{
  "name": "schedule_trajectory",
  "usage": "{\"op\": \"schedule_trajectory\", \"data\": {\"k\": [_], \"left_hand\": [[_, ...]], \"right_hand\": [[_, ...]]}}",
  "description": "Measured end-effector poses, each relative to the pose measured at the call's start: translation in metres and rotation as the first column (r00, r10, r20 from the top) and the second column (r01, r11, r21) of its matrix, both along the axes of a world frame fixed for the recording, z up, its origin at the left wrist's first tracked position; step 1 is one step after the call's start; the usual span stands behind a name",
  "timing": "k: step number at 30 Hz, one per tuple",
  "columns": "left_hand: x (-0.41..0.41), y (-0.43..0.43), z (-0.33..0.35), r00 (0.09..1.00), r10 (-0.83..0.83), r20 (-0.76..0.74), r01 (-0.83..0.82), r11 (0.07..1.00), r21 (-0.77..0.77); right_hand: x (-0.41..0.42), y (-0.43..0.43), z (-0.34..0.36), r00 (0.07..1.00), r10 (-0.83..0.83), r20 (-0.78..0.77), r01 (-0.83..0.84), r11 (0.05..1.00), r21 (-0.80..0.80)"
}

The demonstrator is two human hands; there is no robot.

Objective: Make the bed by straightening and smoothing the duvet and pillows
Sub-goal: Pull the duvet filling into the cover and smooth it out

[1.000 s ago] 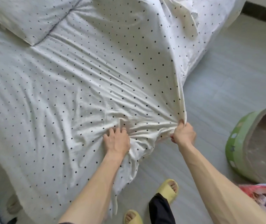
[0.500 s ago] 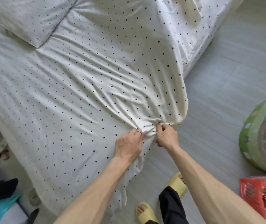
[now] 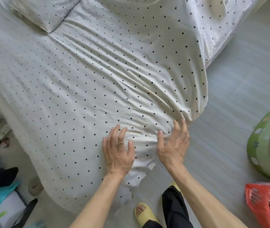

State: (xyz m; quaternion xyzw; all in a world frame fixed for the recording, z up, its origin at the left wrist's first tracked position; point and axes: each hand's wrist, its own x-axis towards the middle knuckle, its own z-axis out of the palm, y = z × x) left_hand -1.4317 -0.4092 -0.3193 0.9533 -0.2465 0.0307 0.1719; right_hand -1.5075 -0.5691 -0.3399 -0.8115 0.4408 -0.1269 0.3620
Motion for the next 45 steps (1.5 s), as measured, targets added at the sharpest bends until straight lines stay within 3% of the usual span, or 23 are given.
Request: {"op": "schedule_trajectory", "data": {"k": [2, 4, 6, 7, 9, 10, 12, 13, 15, 17, 19, 23, 25, 27, 30, 31, 33, 35, 37, 38, 40, 43, 45], "left_hand": [[-0.007, 0.068, -0.009, 0.978, 0.199, -0.066, -0.193, 0.977, 0.089], [-0.023, 0.125, -0.021, 0.932, 0.311, -0.184, -0.263, 0.934, 0.243], [-0.042, 0.165, -0.026, 0.903, 0.354, -0.244, -0.283, 0.916, 0.284], [-0.052, 0.177, -0.027, 0.882, 0.393, -0.26, -0.325, 0.906, 0.27], [-0.07, 0.189, -0.027, 0.785, 0.533, -0.317, -0.493, 0.846, 0.202], [-0.076, 0.199, -0.023, 0.677, 0.647, -0.35, -0.643, 0.752, 0.146], [-0.076, 0.232, -0.019, 0.35, 0.79, -0.503, -0.904, 0.425, 0.039], [-0.075, 0.25, -0.017, 0.182, 0.777, -0.602, -0.959, 0.275, 0.066], [-0.072, 0.289, -0.02, 0.027, 0.695, -0.719, -0.958, 0.222, 0.179], [-0.062, 0.312, -0.019, 0.029, 0.608, -0.793, -0.924, 0.318, 0.21], [-0.048, 0.319, -0.019, 0.03, 0.495, -0.868, -0.93, 0.332, 0.157], [-0.04, 0.327, -0.028, 0.182, 0.625, -0.76, -0.951, 0.308, 0.026], [-0.051, 0.336, -0.037, 0.208, 0.704, -0.679, -0.943, 0.328, 0.051], [-0.056, 0.34, -0.038, 0.165, 0.761, -0.627, -0.916, 0.354, 0.189], [-0.035, 0.333, -0.029, 0.058, 0.791, -0.61, -0.876, 0.333, 0.349], [-0.026, 0.328, -0.026, 0.076, 0.794, -0.603, -0.888, 0.329, 0.321], [-0.011, 0.31, -0.017, 0.322, 0.81, -0.489, -0.895, 0.429, 0.12], [0.003, 0.281, -0.004, 0.659, 0.681, -0.319, -0.727, 0.686, -0.037], [0.015, 0.252, 0.002, 0.83, 0.469, -0.302, -0.503, 0.864, -0.041], [0.017, 0.243, 0.002, 0.854, 0.38, -0.355, -0.411, 0.912, -0.014], [0.011, 0.242, -0.011, 0.819, 0.3, -0.489, -0.296, 0.951, 0.088], [-0.002, 0.254, -0.022, 0.763, 0.342, -0.548, -0.252, 0.939, 0.236], [0.005, 0.24, -0.009, 0.717, 0.388, -0.58, -0.227, 0.916, 0.331]], "right_hand": [[0.008, 0.045, 0.011, 0.93, 0.353, 0.107, -0.328, 0.924, -0.196], [0.007, 0.083, 0.009, 0.764, 0.641, 0.078, -0.592, 0.744, -0.311], [-0.007, 0.112, -0.009, 0.6, 0.775, -0.197, -0.8, 0.585, -0.136], [-0.02, 0.122, -0.023, 0.556, 0.766, -0.324, -0.805, 0.593, 0.021], [-0.048, 0.133, -0.041, 0.592, 0.678, -0.436, -0.606, 0.731, 0.314], [-0.06, 0.139, -0.045, 0.646, 0.605, -0.464, -0.449, 0.794, 0.41], [-0.073, 0.147, -0.046, 0.709, 0.444, -0.548, -0.141, 0.851, 0.506], [-0.076, 0.15, -0.042, 0.733, 0.403, -0.548, -0.036, 0.827, 0.561], [-0.071, 0.162, -0.03, 0.842, 0.378, -0.384, 0.011, 0.7, 0.714], [-0.058, 0.175, -0.016, 0.933, 0.293, -0.21, 0.007, 0.569, 0.822], [-0.041, 0.19, -0.006, 0.972, 0.193, -0.133, 0.002, 0.56, 0.829], [-0.037, 0.192, 0.014, 0.979, 0.117, -0.166, -0.008, 0.838, 0.545], [-0.045, 0.189, 0.02, 0.943, 0.195, -0.271, -0.053, 0.888, 0.457], [-0.047, 0.189, 0.022, 0.821, 0.322, -0.472, -0.076, 0.88, 0.468], [-0.024, 0.193, 0.034, 0.416, 0.554, -0.721, -0.373, 0.827, 0.42], [-0.013, 0.199, 0.043, 0.356, 0.544, -0.76, -0.488, 0.802, 0.345], [0.016, 0.209, 0.059, 0.418, 0.533, -0.736, -0.676, 0.723, 0.141], [0.045, 0.224, 0.079, 0.567, 0.597, -0.568, -0.763, 0.64, -0.089], [0.067, 0.237, 0.08, 0.649, 0.704, -0.288, -0.758, 0.571, -0.315], [0.072, 0.234, 0.074, 0.642, 0.731, -0.233, -0.752, 0.54, -0.378], [0.064, 0.208, 0.048, 0.583, 0.729, -0.358, -0.812, 0.539, -0.224], [0.021, 0.153, 0.015, 0.364, 0.644, -0.673, -0.784, 0.602, 0.152], [0.015, 0.138, 0.021, 0.265, 0.617, -0.741, -0.803, 0.567, 0.185]]}}
